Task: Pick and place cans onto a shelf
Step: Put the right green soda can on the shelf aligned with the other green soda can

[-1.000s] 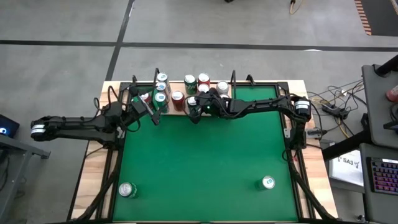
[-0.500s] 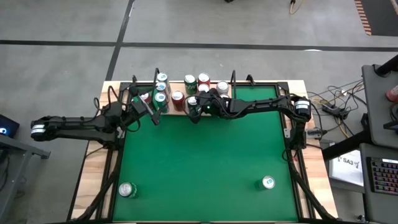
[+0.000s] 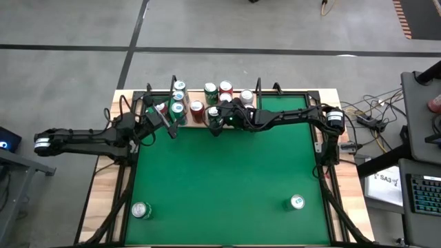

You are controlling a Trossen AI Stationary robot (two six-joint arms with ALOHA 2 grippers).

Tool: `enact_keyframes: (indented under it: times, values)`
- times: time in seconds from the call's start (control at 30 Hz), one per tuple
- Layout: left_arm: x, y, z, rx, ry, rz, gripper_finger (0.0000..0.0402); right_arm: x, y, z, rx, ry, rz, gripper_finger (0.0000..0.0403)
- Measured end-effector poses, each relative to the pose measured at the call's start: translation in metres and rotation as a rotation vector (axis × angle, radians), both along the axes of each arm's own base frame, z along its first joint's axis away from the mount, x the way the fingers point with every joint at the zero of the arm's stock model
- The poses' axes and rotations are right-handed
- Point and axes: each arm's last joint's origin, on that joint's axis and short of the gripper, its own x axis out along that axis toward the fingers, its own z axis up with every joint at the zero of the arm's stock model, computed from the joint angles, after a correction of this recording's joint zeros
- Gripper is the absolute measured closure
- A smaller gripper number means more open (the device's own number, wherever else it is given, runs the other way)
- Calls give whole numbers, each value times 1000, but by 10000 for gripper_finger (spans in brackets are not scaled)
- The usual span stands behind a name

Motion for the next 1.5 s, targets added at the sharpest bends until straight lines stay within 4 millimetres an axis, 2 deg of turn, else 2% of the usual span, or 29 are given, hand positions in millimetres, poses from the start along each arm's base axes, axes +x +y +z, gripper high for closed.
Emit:
enact_keyframes:
  times: [1.1,1.37,1.5]
  values:
    - [0,0,1,2,-8,0,45,0,-1,0,-9,-7,-25,86]
    - [0,0,1,2,-8,-1,45,0,-1,2,-13,-19,-29,48]
    - [0,0,1,2,-8,-1,45,0,-1,1,-12,-14,-28,43]
